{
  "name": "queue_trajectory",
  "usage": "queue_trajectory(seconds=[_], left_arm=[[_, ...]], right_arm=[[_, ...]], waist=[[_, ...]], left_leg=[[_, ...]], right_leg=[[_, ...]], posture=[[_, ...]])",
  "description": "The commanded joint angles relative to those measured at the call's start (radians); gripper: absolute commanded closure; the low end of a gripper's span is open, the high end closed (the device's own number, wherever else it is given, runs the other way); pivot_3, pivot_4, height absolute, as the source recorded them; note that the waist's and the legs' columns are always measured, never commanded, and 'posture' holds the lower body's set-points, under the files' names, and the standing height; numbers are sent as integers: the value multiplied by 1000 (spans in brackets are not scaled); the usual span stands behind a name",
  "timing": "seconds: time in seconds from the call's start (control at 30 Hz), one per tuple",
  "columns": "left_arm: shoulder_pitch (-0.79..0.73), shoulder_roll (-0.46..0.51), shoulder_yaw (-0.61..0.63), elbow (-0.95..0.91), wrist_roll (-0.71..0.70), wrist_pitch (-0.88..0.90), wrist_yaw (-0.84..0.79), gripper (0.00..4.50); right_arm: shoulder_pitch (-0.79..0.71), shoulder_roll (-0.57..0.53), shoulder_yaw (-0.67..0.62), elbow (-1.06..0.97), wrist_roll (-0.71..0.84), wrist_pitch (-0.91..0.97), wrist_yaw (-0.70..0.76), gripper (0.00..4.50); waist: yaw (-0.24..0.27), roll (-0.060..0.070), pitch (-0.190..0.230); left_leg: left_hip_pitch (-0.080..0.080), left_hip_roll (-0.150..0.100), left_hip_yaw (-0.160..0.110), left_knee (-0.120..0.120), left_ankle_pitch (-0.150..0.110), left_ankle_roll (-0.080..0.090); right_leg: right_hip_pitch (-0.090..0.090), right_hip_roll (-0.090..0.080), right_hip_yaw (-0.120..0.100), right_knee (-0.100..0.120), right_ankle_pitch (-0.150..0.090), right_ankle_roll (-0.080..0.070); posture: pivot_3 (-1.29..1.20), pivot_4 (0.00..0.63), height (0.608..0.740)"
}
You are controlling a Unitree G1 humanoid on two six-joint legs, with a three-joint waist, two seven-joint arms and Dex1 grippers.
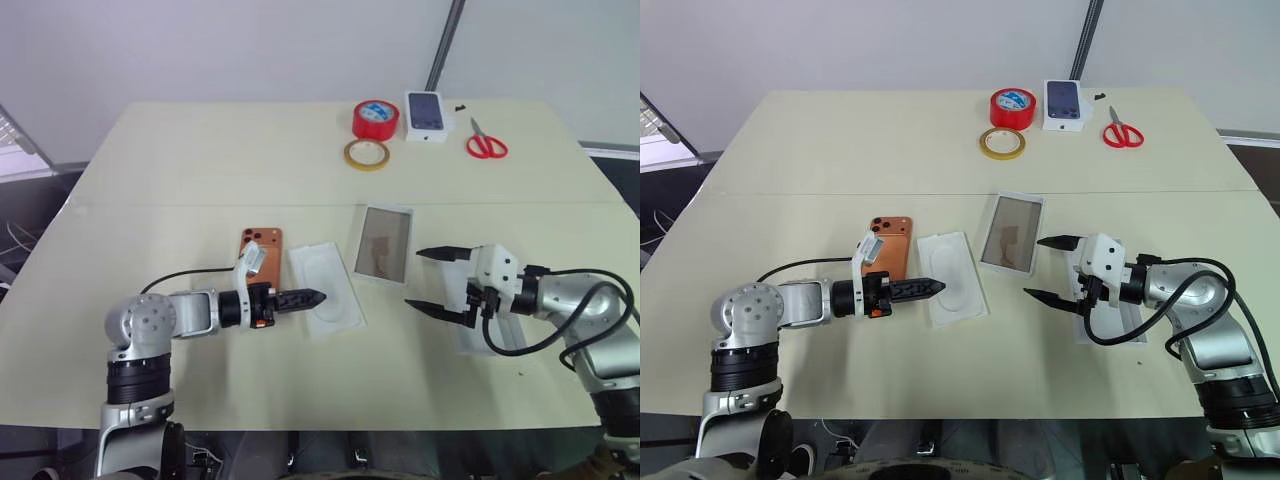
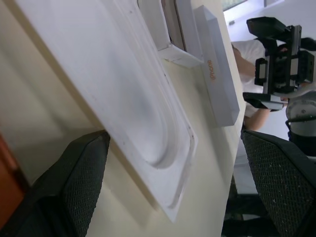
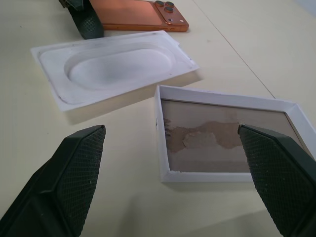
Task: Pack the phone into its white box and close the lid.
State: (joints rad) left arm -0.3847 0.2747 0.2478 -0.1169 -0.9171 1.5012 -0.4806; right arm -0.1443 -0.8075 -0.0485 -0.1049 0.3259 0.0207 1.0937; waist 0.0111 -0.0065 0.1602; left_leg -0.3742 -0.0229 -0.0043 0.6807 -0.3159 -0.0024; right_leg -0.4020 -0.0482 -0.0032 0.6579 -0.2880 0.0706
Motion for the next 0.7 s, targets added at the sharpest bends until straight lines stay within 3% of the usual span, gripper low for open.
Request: queue_trajectory(seconds=[0.03, 0.1, 0.17, 0.5, 0.6, 0.7], left_arm=[[-1, 2, -7, 18, 45, -25, 47, 273], [3, 0, -12, 17, 42, -17, 52, 877], [10, 4, -21, 10, 43, -18, 50, 1820], [21, -12, -9, 18, 54, -34, 77, 1820], [20, -32, 2, 21, 50, -30, 92, 2727], [22, -52, 24, 18, 29, -13, 98, 4149]], right_arm=[[-4, 0, -28, -30, 0, -19, -13, 0], [-2, -1, -29, -30, 0, -20, -16, 0], [0, -1, -29, -32, 1, -20, -18, 0], [-6, -3, -29, -35, 2, -19, -24, 0], [-11, 0, -23, -34, -1, -21, -24, 0], [-17, 5, -15, -35, -5, -22, -26, 0]], waist=[[0, 0, 0], [0, 0, 0], [-1, 0, 0], [0, 0, 0], [1, 0, 0], [1, 1, 0]], left_leg=[[0, 0, 0, 0, 0, 0], [0, 0, 0, 0, 0, 0], [0, 0, 0, 0, 0, 0], [0, 0, 0, 0, 0, 0], [0, 0, 0, 0, 0, 0], [0, 0, 0, 0, 0, 0]], right_leg=[[0, 0, 0, 0, 0, 0], [0, 0, 0, 0, 0, 0], [0, 0, 0, 0, 0, 0], [0, 0, 0, 0, 0, 0], [0, 0, 0, 0, 0, 0], [0, 0, 0, -1, 0, 0]], posture=[[0, 150, 740], [0, 150, 740], [0, 150, 740], [0, 150, 740], [0, 150, 740], [0, 150, 740]])
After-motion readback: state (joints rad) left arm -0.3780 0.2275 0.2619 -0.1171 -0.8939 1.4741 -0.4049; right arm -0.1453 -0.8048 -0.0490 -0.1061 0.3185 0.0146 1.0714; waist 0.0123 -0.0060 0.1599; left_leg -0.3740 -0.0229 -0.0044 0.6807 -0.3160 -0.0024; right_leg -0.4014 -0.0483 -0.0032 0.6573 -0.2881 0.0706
